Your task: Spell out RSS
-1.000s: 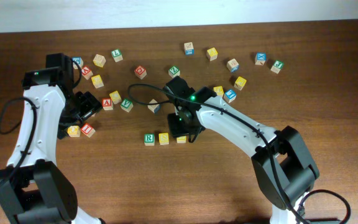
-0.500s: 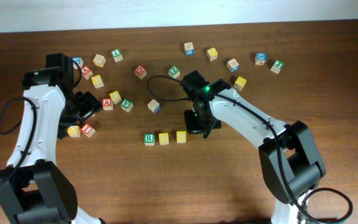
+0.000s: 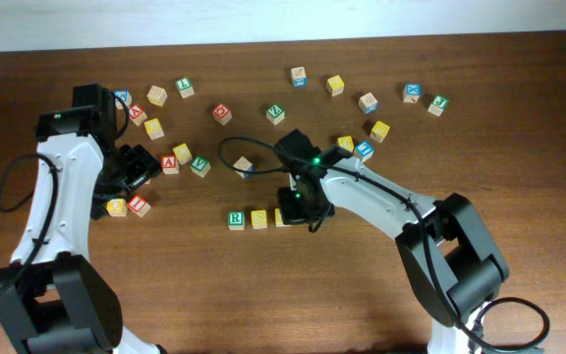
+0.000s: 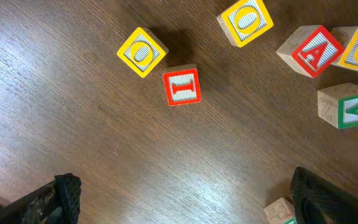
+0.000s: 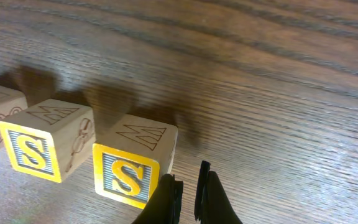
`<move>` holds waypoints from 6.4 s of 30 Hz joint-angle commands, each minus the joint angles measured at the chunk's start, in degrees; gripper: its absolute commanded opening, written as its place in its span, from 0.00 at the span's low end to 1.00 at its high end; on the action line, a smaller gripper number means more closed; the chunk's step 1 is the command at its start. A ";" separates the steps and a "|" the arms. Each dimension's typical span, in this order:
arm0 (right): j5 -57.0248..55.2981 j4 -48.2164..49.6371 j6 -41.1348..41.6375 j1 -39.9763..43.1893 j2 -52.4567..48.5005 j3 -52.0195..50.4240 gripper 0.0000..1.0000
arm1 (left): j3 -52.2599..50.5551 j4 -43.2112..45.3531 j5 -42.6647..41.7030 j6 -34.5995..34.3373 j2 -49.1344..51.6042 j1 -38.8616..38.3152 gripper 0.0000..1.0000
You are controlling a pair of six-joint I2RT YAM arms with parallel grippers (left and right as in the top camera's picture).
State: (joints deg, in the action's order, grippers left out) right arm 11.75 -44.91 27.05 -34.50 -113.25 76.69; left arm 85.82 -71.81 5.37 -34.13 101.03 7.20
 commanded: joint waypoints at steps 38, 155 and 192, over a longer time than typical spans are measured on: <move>-4.70 -29.27 -1.31 21.84 2.89 20.59 0.43 | 0.48 0.22 -0.59 -0.68 -1.03 0.09 0.99; -12.52 -21.38 0.42 12.17 24.02 6.91 0.15 | -14.14 11.41 -5.92 10.25 -13.11 -23.06 0.99; -9.68 -15.06 -11.91 18.60 68.87 -14.38 0.98 | -14.21 6.34 -1.01 2.69 -13.94 -12.02 0.99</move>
State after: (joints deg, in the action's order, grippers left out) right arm 0.27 -63.31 22.11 -18.76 -47.51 65.39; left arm 71.05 -65.39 3.68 -30.94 87.83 -4.99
